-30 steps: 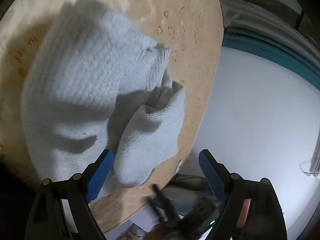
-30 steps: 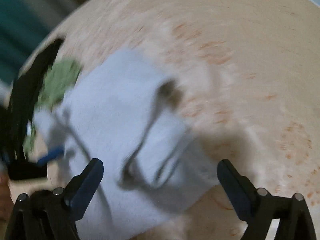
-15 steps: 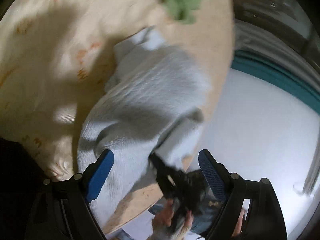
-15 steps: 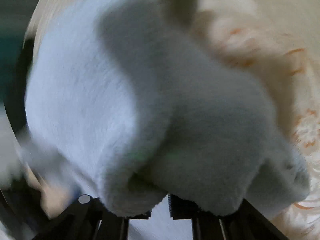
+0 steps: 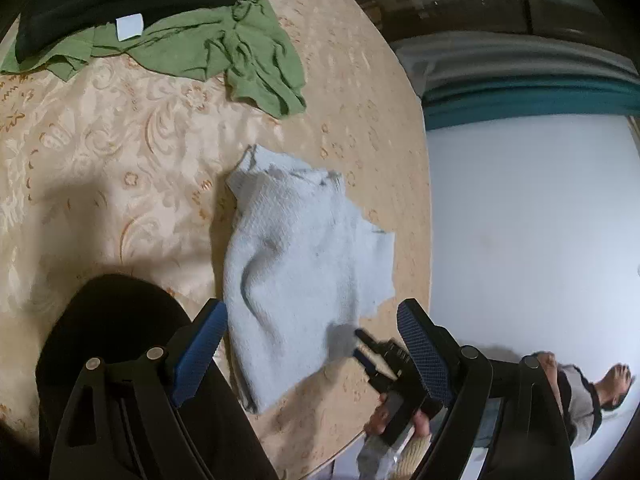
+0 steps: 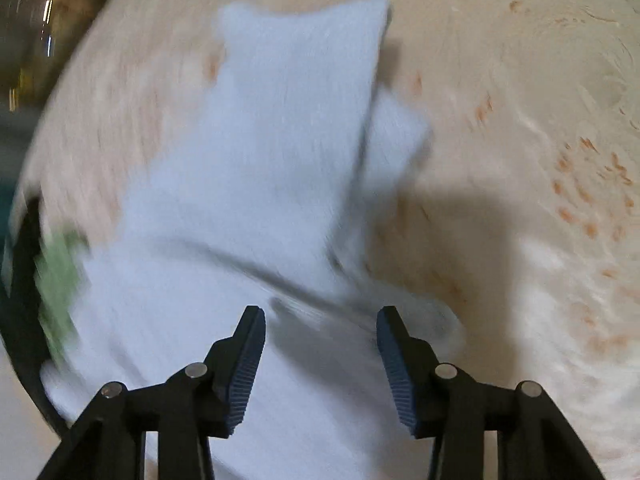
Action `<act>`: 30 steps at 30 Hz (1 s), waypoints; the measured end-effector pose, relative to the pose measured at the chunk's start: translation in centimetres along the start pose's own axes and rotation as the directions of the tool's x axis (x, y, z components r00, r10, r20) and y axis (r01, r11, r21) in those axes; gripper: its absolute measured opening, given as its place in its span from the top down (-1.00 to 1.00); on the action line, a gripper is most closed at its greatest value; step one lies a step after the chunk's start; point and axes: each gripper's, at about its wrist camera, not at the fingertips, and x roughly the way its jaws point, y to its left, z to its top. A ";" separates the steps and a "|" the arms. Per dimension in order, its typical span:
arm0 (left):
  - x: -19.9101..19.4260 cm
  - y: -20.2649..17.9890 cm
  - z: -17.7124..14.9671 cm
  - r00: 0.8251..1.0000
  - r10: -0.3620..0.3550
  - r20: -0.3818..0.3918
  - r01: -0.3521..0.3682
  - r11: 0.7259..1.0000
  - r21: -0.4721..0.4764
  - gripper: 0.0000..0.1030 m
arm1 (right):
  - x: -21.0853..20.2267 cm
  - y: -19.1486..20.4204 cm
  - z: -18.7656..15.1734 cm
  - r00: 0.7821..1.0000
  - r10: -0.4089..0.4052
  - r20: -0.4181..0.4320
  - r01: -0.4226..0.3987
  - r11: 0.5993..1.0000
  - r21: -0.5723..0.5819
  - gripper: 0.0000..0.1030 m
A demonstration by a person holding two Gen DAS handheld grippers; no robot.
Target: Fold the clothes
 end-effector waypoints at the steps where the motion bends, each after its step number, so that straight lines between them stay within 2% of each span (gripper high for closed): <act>1: 0.3 -0.2 -0.2 1.000 -0.004 -0.001 0.004 1.000 0.005 -0.72 | -0.1 -0.8 -0.8 1.000 0.000 -0.026 0.000 1.000 -0.015 0.00; 3: 0.5 -0.3 -1.0 1.000 -0.026 -0.009 0.026 1.000 0.001 -0.72 | -0.4 -1.3 -3.2 0.995 0.017 -0.094 -0.018 1.000 -0.009 -0.14; 6: 0.8 -0.7 -2.0 0.999 -0.036 -0.012 0.036 0.999 -0.005 -0.72 | -0.4 -2.8 -7.0 0.967 0.133 -0.217 -0.135 0.991 0.003 -0.14; 7: 0.4 -0.7 -2.5 0.999 -0.039 -0.011 0.038 0.999 -0.012 -0.72 | -0.7 -2.4 -8.2 0.967 0.132 -0.217 -0.149 0.987 -0.066 -0.14; 9: 0.1 -0.7 -3.0 0.999 -0.031 -0.010 0.031 0.999 -0.023 -0.72 | -1.6 0.0 -10.4 0.986 0.044 -0.162 -0.092 0.948 -0.304 -0.14; 10: 0.0 -0.8 -3.1 1.000 -0.022 -0.010 0.022 0.999 -0.027 -0.72 | -2.0 1.3 -11.5 0.992 -0.001 -0.128 -0.053 0.906 -0.421 -0.15; 12: 0.0 -1.0 -3.2 1.000 -0.004 -0.010 0.004 0.999 -0.037 -0.73 | -2.6 4.0 -13.6 0.996 -0.072 -0.055 0.022 0.780 -0.625 -0.16; 13: 0.0 -1.0 -3.2 1.000 0.005 -0.010 -0.005 0.999 -0.042 -0.73 | -2.7 5.5 -14.5 0.996 -0.092 -0.021 0.050 0.704 -0.708 -0.19; 15: 1.6 -0.7 -2.2 1.000 0.015 -0.007 -0.015 0.995 -0.101 -0.73 | -2.8 7.2 -16.3 0.990 -0.125 0.061 0.121 0.555 -0.823 -0.50; 16: 2.4 -0.5 -1.6 1.000 0.020 -0.006 -0.020 0.991 -0.131 -0.73 | -2.9 7.8 -17.3 0.986 -0.135 0.102 0.153 0.461 -0.874 -0.55; 18: 4.0 -0.1 -0.6 1.000 0.029 -0.004 -0.029 0.981 -0.191 -0.73 | -2.3 8.9 -19.5 0.975 -0.143 0.171 0.204 0.266 -0.942 -0.58; 19: 4.9 0.7 -0.1 1.000 0.015 -0.008 -0.017 0.969 -0.246 -0.73 | -1.8 8.9 -20.7 0.968 -0.144 0.204 0.229 0.185 -0.956 -0.58; 21: 6.4 2.1 0.7 1.000 -0.021 -0.015 0.015 0.940 -0.342 -0.73 | -0.8 7.6 -23.5 0.953 -0.139 0.270 0.278 0.046 -0.959 -0.58; 23: 6.9 2.8 1.1 1.000 -0.017 -0.022 0.008 0.931 -0.364 -0.73 | 0.3 6.6 -25.9 0.935 -0.126 0.331 0.323 -0.084 -0.943 -0.58; 25: 6.7 3.1 1.6 1.000 0.006 -0.025 -0.014 0.936 -0.353 -0.73 | 1.4 6.1 -26.9 0.922 -0.100 0.375 0.357 -0.161 -0.920 -0.58; 26: 6.6 3.2 1.9 1.000 0.001 -0.025 -0.010 0.937 -0.348 -0.73 | 1.7 6.1 -27.1 0.922 -0.082 0.377 0.360 -0.167 -0.918 -0.58; 30: 6.2 3.4 2.9 0.999 -0.045 -0.026 0.034 0.944 -0.329 -0.73 | 2.5 6.7 -25.8 0.945 -0.052 0.323 0.316 -0.114 -0.942 -0.57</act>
